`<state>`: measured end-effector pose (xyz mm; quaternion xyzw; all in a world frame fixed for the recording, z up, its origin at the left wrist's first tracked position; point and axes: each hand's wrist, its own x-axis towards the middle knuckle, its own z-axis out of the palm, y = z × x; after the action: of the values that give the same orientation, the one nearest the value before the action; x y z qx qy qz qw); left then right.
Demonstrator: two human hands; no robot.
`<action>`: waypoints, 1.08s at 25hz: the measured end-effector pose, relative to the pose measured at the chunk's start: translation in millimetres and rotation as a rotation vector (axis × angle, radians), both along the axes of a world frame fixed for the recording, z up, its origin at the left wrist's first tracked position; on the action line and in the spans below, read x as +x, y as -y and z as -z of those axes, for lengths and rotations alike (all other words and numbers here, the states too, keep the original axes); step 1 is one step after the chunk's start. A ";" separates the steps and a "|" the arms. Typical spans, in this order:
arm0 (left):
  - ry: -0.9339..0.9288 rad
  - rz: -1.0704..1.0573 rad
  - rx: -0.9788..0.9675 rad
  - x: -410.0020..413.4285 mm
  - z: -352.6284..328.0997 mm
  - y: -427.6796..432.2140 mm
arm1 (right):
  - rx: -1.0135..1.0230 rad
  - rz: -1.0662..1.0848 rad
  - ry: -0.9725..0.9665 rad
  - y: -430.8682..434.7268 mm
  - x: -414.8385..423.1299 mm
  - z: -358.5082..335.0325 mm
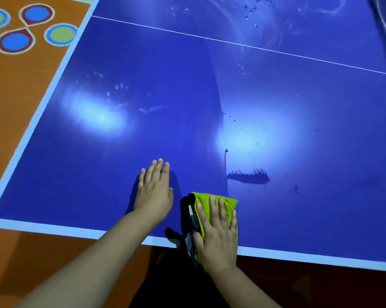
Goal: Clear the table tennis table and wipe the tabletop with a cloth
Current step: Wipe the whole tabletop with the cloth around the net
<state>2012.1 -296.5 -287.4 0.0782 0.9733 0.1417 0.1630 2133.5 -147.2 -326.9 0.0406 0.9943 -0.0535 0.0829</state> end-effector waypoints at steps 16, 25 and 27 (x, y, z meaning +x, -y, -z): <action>-0.082 -0.039 0.096 -149.0 21.2 -93.5 | -0.002 0.111 0.017 -82.3 -343.4 5.9; 0.173 -0.010 -0.069 -238.6 37.7 -147.7 | -0.001 0.024 -0.052 -119.2 -548.4 18.1; 0.240 0.006 -0.086 -239.9 38.7 -147.8 | -0.016 0.028 -0.050 -121.2 -586.1 18.2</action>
<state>1772.2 -148.7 -326.1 0.0565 0.9517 0.1076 0.2820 1547.3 -26.0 -345.1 0.0524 0.9949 -0.0636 0.0578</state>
